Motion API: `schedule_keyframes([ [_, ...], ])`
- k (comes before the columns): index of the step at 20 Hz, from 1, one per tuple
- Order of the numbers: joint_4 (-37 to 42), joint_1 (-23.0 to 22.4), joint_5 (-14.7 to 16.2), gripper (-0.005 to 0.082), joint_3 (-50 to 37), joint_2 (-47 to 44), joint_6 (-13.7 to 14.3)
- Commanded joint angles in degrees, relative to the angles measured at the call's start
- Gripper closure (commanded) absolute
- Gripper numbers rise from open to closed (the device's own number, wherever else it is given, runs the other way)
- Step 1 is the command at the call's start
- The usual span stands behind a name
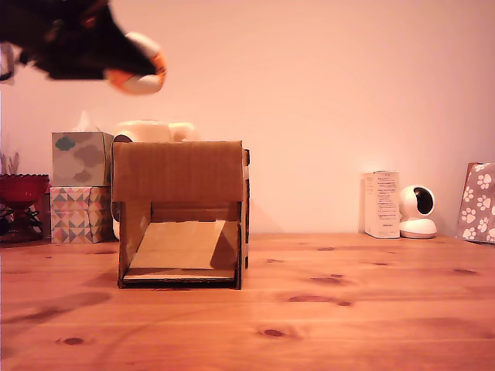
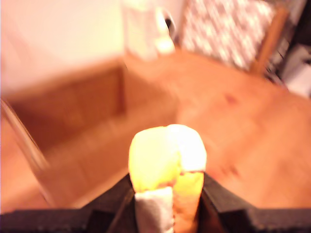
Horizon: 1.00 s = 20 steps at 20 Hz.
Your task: Drop the footbag into the cardboard dice tower
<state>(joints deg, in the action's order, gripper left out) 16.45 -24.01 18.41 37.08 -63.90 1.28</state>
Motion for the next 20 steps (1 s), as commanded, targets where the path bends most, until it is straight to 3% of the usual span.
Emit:
schedule_keyframes([
  [1,0.68,-0.09,-0.09,0.0572,2.56,-3.1,0.31],
  [10,-12.44,1.99,-0.09,0.0572,24.65,-20.98,0.7],
  [18,-15.39,3.52,-0.09,0.0565,28.96,-27.61,0.79],
  [19,-14.99,3.61,0.17,0.0496,28.98,-27.58,1.46],
  [20,-15.1,3.61,0.66,0.033,29.29,-27.58,1.79],
])
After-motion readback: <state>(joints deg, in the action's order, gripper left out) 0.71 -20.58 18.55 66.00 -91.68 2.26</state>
